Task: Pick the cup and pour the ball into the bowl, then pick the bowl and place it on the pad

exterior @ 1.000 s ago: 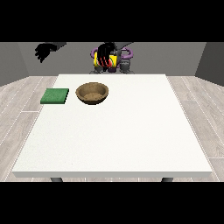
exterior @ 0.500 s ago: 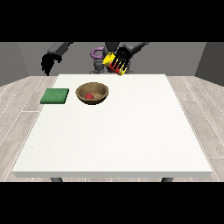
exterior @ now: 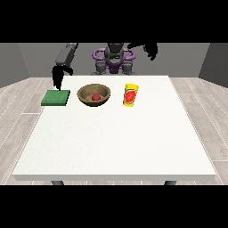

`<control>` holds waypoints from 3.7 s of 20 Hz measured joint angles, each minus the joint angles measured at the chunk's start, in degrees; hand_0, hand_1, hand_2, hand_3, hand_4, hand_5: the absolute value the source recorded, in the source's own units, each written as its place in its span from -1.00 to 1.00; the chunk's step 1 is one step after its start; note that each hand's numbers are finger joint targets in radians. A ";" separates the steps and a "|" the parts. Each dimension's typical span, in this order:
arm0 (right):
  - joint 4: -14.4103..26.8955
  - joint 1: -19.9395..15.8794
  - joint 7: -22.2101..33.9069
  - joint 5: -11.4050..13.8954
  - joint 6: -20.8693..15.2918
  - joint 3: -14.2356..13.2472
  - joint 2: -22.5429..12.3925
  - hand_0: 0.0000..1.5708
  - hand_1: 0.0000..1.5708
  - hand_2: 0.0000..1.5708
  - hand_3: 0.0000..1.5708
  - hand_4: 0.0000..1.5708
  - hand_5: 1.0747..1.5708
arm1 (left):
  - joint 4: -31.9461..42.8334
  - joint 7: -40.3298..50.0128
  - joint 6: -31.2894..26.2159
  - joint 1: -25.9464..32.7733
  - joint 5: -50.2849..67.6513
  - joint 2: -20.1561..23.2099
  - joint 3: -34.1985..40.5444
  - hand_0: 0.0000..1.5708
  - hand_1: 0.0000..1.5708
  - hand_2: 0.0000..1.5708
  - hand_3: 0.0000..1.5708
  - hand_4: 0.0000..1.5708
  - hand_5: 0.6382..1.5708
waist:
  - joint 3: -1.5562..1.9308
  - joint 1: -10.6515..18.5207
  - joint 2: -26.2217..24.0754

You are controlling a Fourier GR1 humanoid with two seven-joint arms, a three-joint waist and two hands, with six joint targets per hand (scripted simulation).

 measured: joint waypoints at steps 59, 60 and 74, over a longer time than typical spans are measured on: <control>16.60 -18.22 13.76 9.03 -15.35 5.02 -9.78 1.00 1.00 1.00 1.00 0.27 1.00 | 19.91 -9.13 -44.31 6.62 40.67 41.06 39.89 -1.00 -1.00 -1.00 -1.00 -0.11 0.99 | 0.63 -4.63 3.18; 17.44 -18.35 13.18 9.07 -14.45 4.60 -11.13 1.00 1.00 1.00 0.82 0.27 1.00 | 19.27 -9.68 -44.39 6.94 40.73 40.77 39.79 -1.00 -1.00 -1.00 -1.00 -0.12 0.99 | 0.64 -4.35 3.80; 27.12 -18.79 -1.37 6.59 -4.72 -1.93 -20.56 1.00 1.00 1.00 -1.00 0.25 1.00 | 15.14 -16.59 -42.46 8.58 40.26 43.01 42.11 -1.00 -1.00 -1.00 -1.00 -0.12 0.98 | 0.81 -5.69 15.58</control>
